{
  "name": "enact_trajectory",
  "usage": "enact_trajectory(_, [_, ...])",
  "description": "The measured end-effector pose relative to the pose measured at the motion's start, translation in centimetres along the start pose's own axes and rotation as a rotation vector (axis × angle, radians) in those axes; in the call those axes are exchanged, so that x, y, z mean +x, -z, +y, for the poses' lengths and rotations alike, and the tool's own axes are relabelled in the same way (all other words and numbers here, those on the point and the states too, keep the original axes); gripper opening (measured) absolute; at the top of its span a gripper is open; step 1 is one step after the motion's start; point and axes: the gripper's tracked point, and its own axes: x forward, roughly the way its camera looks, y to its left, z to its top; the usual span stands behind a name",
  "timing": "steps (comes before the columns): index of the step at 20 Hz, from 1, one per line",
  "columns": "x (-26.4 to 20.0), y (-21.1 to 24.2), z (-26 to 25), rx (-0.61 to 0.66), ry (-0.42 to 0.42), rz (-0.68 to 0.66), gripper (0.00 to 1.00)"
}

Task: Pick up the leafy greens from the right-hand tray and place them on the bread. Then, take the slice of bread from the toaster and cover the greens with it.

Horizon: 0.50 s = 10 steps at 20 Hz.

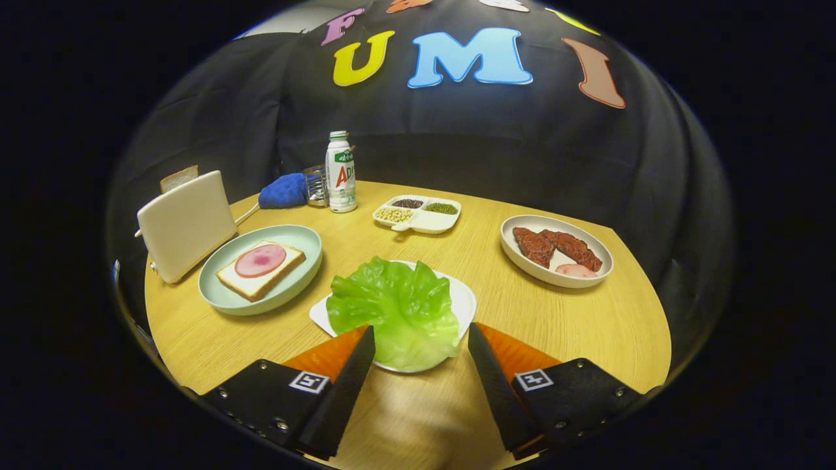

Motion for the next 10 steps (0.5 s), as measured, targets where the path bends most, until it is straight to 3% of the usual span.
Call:
enact_trajectory(3, [0.6, 0.2, 0.5, 0.007, -0.024, 0.02, 0.6])
enact_trajectory(4, [1.0, 0.5, 0.7, 0.026, -0.032, 0.029, 0.24])
enact_trajectory(5, [1.0, 0.8, 1.0, 0.029, -0.054, 0.046, 0.11])
enact_trajectory(7, [0.7, 0.5, 1.4, 0.032, -0.081, 0.05, 0.08])
enact_trajectory(8, [0.4, 0.1, 1.4, 0.042, -0.082, 0.036, 0.01])
enact_trajectory(10, [-0.1, -0.5, 1.5, 0.046, -0.089, 0.018, 0.0])
